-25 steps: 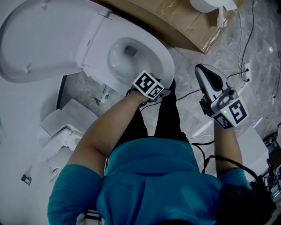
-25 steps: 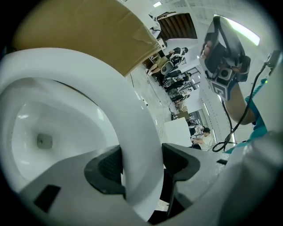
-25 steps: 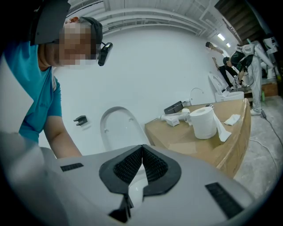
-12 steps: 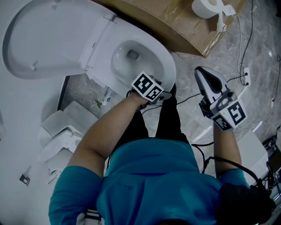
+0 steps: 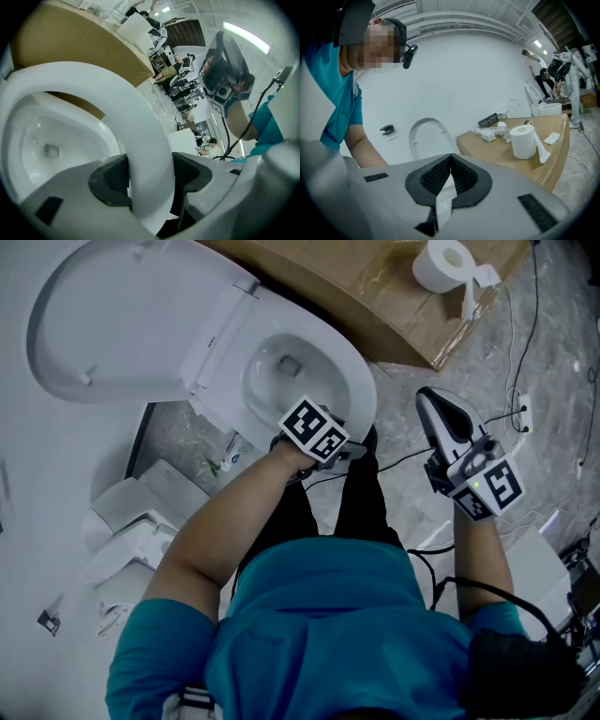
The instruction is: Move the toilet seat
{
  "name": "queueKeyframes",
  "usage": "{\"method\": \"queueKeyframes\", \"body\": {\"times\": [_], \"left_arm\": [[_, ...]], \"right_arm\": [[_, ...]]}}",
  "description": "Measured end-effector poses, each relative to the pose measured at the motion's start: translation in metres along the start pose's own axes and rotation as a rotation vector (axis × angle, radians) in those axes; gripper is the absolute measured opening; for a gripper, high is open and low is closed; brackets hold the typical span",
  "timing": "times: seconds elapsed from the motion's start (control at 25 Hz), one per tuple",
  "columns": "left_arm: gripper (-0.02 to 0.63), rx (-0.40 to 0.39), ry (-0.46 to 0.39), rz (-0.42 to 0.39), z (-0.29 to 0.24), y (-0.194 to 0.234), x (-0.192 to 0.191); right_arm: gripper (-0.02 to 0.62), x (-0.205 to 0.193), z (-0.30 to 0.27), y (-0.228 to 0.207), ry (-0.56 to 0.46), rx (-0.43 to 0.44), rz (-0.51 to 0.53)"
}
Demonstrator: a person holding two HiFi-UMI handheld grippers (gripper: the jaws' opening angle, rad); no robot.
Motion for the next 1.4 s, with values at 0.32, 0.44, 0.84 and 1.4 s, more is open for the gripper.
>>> {"method": "queueKeyframes", "body": {"times": [0.32,0.44,0.84,1.4], "left_arm": [[0.278,-0.009,-0.009,-0.003,0.024,-0.017,0.005],[0.279,-0.001,-0.003,-0.010,0.033,-0.023,0.007],[0.281,0.014,0.016,-0.021,0.059,-0.037,0.009],[0.282,0.007,0.019,-0.026,0.084,-0.048,0.014]], "right_arm": [[-0.002,0.022,-0.003,0.012,-0.028,0.014,-0.003],[-0.002,0.032,-0.004,0.015,-0.041,0.022,-0.009],[-0.002,0.056,-0.007,0.026,-0.056,0.025,0.032],[-0.002,0.067,-0.005,0.029,-0.073,0.024,0.009]]}}
Point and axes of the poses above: the fingertips, and each gripper's own axes: z backward along the fingers, y to its left, x out of its top, the point moved 1 cm from there along z, backward along the fingers, and after that the axes turned 9 degrees about -x, right-handed, at the moved point
